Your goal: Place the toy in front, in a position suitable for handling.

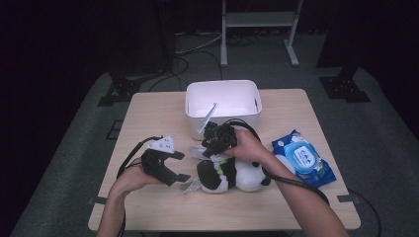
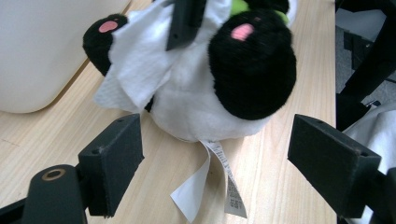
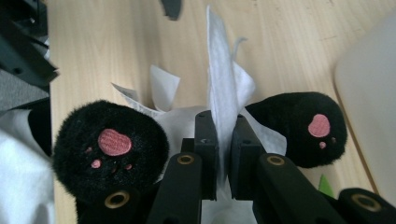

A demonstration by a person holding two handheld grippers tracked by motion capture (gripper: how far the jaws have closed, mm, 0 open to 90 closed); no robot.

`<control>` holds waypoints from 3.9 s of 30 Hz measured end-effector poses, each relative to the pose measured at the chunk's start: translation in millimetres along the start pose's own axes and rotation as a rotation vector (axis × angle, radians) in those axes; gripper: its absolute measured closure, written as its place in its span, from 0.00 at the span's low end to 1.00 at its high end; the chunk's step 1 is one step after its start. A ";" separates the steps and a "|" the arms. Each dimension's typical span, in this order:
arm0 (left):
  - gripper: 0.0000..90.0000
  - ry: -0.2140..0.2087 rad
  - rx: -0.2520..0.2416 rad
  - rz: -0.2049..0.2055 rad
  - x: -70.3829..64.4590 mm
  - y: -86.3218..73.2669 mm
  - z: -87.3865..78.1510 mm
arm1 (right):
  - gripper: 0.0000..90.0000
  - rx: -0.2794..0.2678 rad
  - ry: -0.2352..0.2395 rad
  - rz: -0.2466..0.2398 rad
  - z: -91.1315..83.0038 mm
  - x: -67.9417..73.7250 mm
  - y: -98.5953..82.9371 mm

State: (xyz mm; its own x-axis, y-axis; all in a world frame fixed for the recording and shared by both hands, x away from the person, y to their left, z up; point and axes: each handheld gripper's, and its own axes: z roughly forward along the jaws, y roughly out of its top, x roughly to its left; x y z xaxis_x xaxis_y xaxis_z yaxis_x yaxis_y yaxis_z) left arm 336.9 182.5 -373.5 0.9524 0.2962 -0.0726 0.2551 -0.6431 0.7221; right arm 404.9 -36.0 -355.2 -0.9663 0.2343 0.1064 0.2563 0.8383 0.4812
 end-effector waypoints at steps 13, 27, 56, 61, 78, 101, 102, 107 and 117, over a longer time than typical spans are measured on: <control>0.19 -0.004 0.007 0.027 -6.1 6.3 5.1 | 0.92 -0.005 0.031 -0.030 -8.1 19.0 -18.1; 0.19 -0.005 0.015 0.015 -4.8 5.4 8.6 | 0.92 -0.114 0.085 -0.033 -44.3 40.8 -40.5; 0.19 0.001 0.007 0.017 -3.6 3.8 4.8 | 0.92 -0.109 -0.024 0.054 -66.4 15.0 -69.2; 0.19 0.000 0.005 0.024 -3.7 4.5 4.4 | 0.92 -0.091 -0.068 0.120 -70.3 -0.6 -89.0; 0.18 -0.037 -0.013 0.040 -12.0 29.6 17.6 | 0.93 -0.167 0.009 0.065 -56.6 40.4 -127.6; 0.64 -0.051 0.014 0.144 -3.2 69.9 48.2 | 0.94 -0.259 -0.031 0.034 -72.0 43.6 -108.2; 0.64 -0.044 0.016 0.157 -2.2 72.9 47.2 | 0.94 -0.259 -0.033 0.036 -72.1 38.8 -101.7; 0.64 0.026 0.022 0.249 9.4 90.0 31.2 | 0.94 -0.261 -0.065 0.037 -75.1 24.1 -81.2; 0.64 0.036 -0.034 0.278 15.0 69.9 20.5 | 0.94 -0.213 -0.130 0.170 -74.3 -9.3 -115.0</control>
State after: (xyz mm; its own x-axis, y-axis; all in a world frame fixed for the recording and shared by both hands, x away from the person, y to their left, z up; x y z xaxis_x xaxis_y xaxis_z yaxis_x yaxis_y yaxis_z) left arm 372.4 127.5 -338.2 0.9783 0.1372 0.1552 -0.0211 -0.6794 0.7334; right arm 382.7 -171.1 -346.9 -0.8953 0.4352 0.0953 0.3903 0.6628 0.6390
